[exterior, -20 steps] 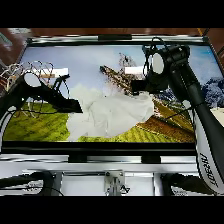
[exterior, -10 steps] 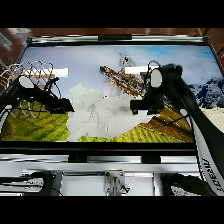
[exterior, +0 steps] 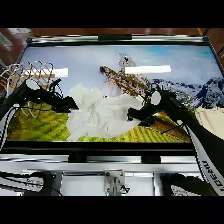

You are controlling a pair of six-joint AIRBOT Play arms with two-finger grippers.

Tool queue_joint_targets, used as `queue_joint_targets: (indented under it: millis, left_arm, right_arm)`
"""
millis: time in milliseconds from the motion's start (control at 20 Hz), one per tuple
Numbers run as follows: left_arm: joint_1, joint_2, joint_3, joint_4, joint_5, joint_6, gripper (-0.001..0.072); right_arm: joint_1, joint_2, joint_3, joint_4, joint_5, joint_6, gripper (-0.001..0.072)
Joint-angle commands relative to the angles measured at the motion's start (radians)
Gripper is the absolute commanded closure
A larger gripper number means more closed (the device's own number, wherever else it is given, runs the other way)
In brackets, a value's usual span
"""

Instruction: Fold the shirts.

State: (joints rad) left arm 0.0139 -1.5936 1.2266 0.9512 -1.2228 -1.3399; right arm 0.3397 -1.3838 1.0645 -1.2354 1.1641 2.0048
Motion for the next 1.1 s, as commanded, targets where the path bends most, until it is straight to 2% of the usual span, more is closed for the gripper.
queue_joint_targets:
  millis: [0, 50, 100, 200, 250, 300, 400, 450, 600, 700, 850, 950, 1050]
  left_arm:
    - [-0.005, -0.033, 0.0, -0.01, 0.023, 0.0, 0.02]
    - [-0.007, -0.045, 0.0, -0.01, 0.027, 0.0, 0.02]
    - [-0.008, -0.056, 0.0, -0.01, 0.027, -0.007, 0.024]
    - [-0.01, -0.071, 0.0, -0.011, 0.023, -0.015, 0.0619]
    - [-0.011, -0.075, 0.0, -0.01, 0.023, -0.011, 0.0651]
    - [-0.012, -0.077, 0.0, -0.008, 0.023, 0.006, 0.0652]
    - [-0.01, -0.074, 0.001, -0.006, 0.03, 0.023, 0.0655]
    - [-0.006, -0.07, 0.002, -0.002, 0.029, 0.025, 0.0655]
    - [-0.014, -0.066, 0.005, -0.002, -0.095, 0.056, 0.0656]
    - [-0.065, -0.058, -0.018, -0.007, -0.183, 0.111, 0.0656]
    - [-0.171, -0.025, -0.063, -0.14, -0.105, 0.106, 0.0656]
    - [-0.269, -0.025, -0.063, -0.277, -0.094, 0.117, 0.0656]
    - [-0.373, -0.025, -0.063, -0.356, -0.013, 0.116, 0.0656]
  right_arm:
    - [-0.047, -0.006, -0.016, 0.034, -0.085, 0.015, 0.0034]
    - [-0.042, -0.024, -0.016, 0.054, -0.087, 0.013, 0.0034]
    - [-0.037, -0.05, -0.016, 0.073, -0.077, 0.006, 0.0034]
    - [-0.021, -0.112, -0.016, 0.088, -0.07, 0.002, 0.0035]
    - [-0.011, -0.142, -0.016, 0.096, -0.097, -0.001, 0.0048]
    - [-0.006, -0.163, -0.016, 0.1, -0.137, -0.002, 0.0142]
    - [-0.006, -0.177, -0.014, 0.108, -0.236, -0.002, 0.0542]
    - [-0.012, -0.175, -0.003, 0.107, -0.277, -0.01, 0.0635]
    - [-0.035, -0.175, 0.074, 0.099, -0.341, -0.122, 0.0636]
    - [-0.055, -0.177, 0.152, 0.064, -0.37, -0.15, 0.0637]
    - [-0.093, -0.19, 0.277, 0.037, -0.391, -0.15, 0.0637]
    - [-0.108, -0.225, 0.373, 0.04, -0.357, -0.152, 0.0637]
    - [-0.099, -0.283, 0.466, 0.085, -0.296, -0.169, 0.0637]
